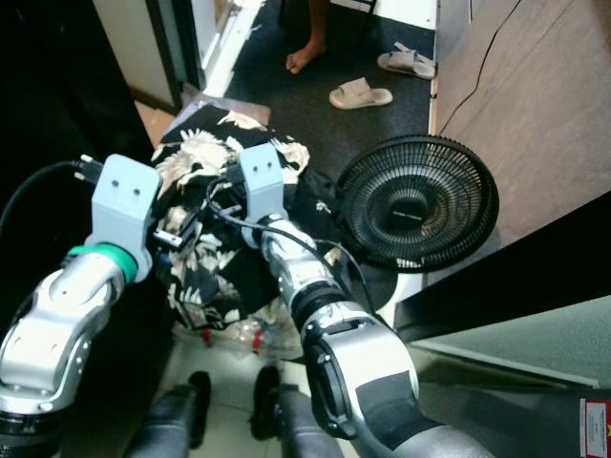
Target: Clothes washing
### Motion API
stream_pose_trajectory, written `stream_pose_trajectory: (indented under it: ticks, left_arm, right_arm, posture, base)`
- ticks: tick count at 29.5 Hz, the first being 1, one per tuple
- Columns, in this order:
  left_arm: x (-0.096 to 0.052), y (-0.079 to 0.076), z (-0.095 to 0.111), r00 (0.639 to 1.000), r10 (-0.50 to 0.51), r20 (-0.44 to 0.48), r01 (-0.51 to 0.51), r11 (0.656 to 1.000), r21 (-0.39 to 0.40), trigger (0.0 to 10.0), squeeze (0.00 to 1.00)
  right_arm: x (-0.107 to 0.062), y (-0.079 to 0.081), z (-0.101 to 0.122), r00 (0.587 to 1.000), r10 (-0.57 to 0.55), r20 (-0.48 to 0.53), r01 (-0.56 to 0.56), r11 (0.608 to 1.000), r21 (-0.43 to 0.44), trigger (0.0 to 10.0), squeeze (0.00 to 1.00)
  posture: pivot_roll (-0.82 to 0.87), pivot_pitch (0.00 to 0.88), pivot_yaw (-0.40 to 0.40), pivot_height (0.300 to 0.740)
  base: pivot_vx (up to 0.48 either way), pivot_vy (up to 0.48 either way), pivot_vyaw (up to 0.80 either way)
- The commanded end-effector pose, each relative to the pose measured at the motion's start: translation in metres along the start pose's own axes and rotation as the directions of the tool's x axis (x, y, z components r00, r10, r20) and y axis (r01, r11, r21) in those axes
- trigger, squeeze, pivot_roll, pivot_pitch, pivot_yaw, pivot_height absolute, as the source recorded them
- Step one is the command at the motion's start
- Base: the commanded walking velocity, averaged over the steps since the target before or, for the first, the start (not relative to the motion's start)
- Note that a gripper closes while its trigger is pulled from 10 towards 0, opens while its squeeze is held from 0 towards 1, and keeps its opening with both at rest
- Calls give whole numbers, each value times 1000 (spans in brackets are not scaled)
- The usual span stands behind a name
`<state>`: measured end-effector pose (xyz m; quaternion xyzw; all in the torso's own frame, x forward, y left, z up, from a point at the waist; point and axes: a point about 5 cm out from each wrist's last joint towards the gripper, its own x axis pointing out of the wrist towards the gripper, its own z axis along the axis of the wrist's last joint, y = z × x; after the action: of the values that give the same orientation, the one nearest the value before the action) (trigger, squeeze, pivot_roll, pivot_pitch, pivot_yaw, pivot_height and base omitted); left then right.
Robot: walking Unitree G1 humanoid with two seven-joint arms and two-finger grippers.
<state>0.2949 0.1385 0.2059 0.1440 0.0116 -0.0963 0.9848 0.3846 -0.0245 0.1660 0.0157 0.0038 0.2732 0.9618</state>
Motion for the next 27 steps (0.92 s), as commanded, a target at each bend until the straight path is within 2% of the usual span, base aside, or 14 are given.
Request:
stream_pose_trajectory:
  ticks: [1, 5, 6, 7, 9, 11, 13, 17, 19, 21, 22, 23, 24, 27]
  left_arm:
    - [0, -3, -9, 1000, -4, -31, 4, 1000, -11, 10000, 0]
    - [3, -5, -11, 1000, -7, -27, 6, 1000, -18, 10000, 0]
    - [6, -8, -10, 1000, -17, -19, 16, 1000, -26, 10000, 0]
    - [8, -11, -9, 1000, -27, -11, 27, 999, -33, 10000, 0]
    - [8, -11, -9, 1000, -27, -11, 27, 999, -33, 10000, 0]
    - [16, -16, -7, 998, -57, 5, 57, 998, -41, 10000, 0]
    - [16, -16, -7, 998, -57, 5, 57, 998, -41, 10000, 0]
    - [24, -22, -4, 996, -86, 25, 87, 995, -45, 10000, 0]
    - [33, -27, 0, 993, -111, 47, 113, 993, -46, 10000, 0]
    - [33, -27, 0, 993, -111, 47, 113, 993, -46, 10000, 0]
    - [35, -29, 2, 992, -116, 53, 118, 992, -46, 10000, 0]
    - [35, -29, 2, 992, -116, 53, 118, 992, -46, 10000, 0]
    - [37, -29, 2, 991, -118, 58, 121, 992, -46, 10000, 0]
    - [37, -29, 2, 991, -118, 58, 121, 992, -46, 10000, 0]
  right_arm:
    - [-3, 0, -8, 1000, 7, -14, -7, 1000, 22, 0, 0]
    - [-1, -2, 10, 995, 31, 100, -33, 999, 23, 0, 0]
    - [-3, -9, 36, 969, 26, 245, -30, 999, 11, 8588, 0]
    - [-7, -16, 57, 933, 20, 360, -19, 1000, -8, 10000, 0]
    - [-7, -16, 57, 933, 20, 360, -19, 1000, -8, 10000, 0]
    - [-27, -31, 104, 828, 6, 561, 31, 998, -56, 10000, 0]
    - [-27, -31, 104, 828, 6, 561, 31, 998, -56, 10000, 0]
    - [-56, -45, 152, 717, 9, 697, 98, 989, -114, 10000, 0]
    - [-91, -65, 216, 561, 0, 828, 197, 971, -133, 10000, 0]
    - [-91, -65, 216, 561, 0, 828, 197, 971, -133, 10000, 0]
    - [-107, -71, 242, 483, 0, 876, 231, 965, -128, 10000, 0]
    - [-107, -71, 242, 483, 0, 876, 231, 965, -128, 10000, 0]
    - [-121, -74, 265, 398, 7, 917, 239, 965, -111, 10000, 0]
    - [-121, -74, 265, 398, 7, 917, 239, 965, -111, 10000, 0]
  posture:
    - [286, 287, -55, 740]
    - [250, 243, -58, 740]
    - [213, 212, -51, 740]
    - [207, 207, -49, 740]
    - [207, 207, -49, 740]
    - [150, 159, -27, 740]
    - [150, 159, -27, 740]
    - [108, 122, -12, 740]
    - [78, 79, -1, 740]
    - [78, 79, -1, 740]
    - [77, 73, 0, 740]
    - [77, 73, 0, 740]
    - [75, 59, 6, 740]
    - [75, 59, 6, 740]
  base:
    - [0, 0, 0]
    - [0, 0, 0]
    - [0, 0, 0]
    - [0, 0, 0]
    - [0, 0, 0]
    - [0, 0, 0]
    - [0, 0, 0]
    - [0, 0, 0]
    - [0, 0, 0]
    - [0, 0, 0]
    - [0, 0, 0]
    - [0, 0, 0]
    - [0, 0, 0]
    - [0, 0, 0]
